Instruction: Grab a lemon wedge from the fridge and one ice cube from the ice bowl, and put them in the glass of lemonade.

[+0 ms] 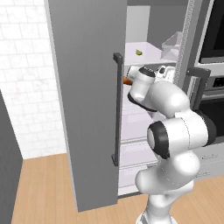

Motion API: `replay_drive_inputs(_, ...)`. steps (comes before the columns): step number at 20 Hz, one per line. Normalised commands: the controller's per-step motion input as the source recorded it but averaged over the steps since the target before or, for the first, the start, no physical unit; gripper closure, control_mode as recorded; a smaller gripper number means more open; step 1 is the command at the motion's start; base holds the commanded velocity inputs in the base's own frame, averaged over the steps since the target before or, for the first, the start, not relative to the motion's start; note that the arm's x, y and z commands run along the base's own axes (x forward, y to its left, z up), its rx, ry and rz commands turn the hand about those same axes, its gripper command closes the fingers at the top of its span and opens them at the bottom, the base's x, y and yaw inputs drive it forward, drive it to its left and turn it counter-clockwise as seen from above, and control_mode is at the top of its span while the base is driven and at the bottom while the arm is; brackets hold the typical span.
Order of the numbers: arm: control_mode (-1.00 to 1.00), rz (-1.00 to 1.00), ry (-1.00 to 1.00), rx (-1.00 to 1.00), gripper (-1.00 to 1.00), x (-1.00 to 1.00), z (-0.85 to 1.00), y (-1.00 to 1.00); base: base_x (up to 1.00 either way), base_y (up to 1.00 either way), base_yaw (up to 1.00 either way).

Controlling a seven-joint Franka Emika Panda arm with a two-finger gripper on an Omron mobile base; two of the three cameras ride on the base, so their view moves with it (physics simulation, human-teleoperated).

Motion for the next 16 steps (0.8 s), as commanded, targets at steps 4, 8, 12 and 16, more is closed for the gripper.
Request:
replay_drive_inputs(4,-1.0,-0.2,0.08,0.0,-1.0,-0.34,0.0,-1.0,0.0,0.0,0.0)
replay_drive_inputs(8,-1.0,-0.19,0.03,0.0,-1.0,-0.5,0.0,-1.0,0.0,0.0,0.0)
replay_drive_inputs(12,-1.0,-0.14,0.0,0.0,-1.0,-0.36,0.0,-1.0,0.0,0.0,0.0)
replay_drive_inputs(16,-1.0,-0.09,0.0,0.0,-1.0,-0.22,0.0,-0.84,0.0,0.0,0.0)
